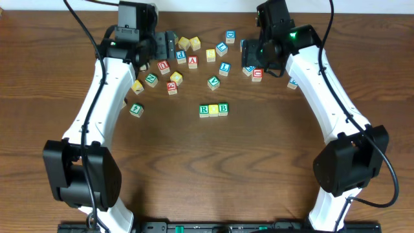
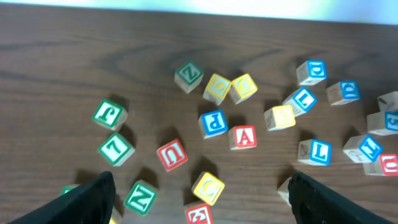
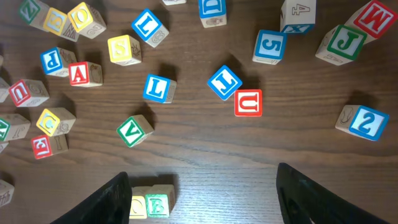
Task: Spell out ROBOT
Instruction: 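Move the left gripper forward over the pile toward the upper blocks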
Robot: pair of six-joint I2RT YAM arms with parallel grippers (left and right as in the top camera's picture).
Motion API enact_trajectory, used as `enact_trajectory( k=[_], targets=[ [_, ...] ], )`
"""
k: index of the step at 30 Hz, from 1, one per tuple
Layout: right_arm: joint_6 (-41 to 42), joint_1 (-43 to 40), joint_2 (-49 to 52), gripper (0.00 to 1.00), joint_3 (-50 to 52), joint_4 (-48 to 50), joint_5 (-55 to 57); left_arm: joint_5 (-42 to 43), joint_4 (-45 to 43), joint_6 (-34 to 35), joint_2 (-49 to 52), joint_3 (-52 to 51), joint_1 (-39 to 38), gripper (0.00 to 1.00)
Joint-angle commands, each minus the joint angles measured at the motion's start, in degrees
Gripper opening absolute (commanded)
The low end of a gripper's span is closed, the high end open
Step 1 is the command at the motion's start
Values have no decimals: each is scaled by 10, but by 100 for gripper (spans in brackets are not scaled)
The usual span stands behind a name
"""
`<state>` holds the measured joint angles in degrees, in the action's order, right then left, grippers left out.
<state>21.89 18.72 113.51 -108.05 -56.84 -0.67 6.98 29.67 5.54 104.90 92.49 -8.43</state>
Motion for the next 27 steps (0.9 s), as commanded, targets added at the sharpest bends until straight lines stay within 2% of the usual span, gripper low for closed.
enact_trajectory(
  k=[1,6,16,23,27],
  targets=[
    [4,2,1,69,-10,-2,-10,-1,-22,-5,1,13,-11,87],
    [8,2,1,70,-10,-6,-15,-1,-56,24,39,38,-31,87],
    [7,1,1,70,-10,-66,-5,-37,60,61,253,317,-84,87],
    [8,1,1,72,-9,-123,15,-54,40,108,303,341,-101,80],
    [8,1,1,74,-9,-150,17,-121,31,133,326,341,-122,80]
  ],
)
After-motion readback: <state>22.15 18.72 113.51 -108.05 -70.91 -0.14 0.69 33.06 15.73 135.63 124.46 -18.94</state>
